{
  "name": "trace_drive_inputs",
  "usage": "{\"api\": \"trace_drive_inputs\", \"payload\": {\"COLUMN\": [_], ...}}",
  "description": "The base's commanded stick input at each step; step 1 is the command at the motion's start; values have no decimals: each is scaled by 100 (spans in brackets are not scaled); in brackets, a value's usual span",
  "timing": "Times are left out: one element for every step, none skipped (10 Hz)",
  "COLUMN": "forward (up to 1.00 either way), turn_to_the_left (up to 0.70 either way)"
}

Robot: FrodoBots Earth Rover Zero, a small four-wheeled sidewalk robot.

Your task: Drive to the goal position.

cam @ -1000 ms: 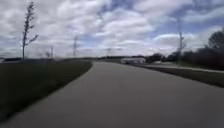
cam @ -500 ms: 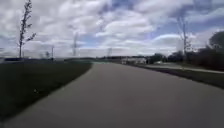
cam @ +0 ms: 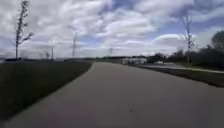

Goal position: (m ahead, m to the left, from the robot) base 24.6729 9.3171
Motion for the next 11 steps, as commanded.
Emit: {"api": "trace_drive_inputs", "payload": {"forward": [97, 98, 98, 97, 97, 98, 98, 98, 98, 98, 98], "turn_to_the_left": [0, 0, 0, 0, 0, 0, 0, 0, 0, 0, 0]}}
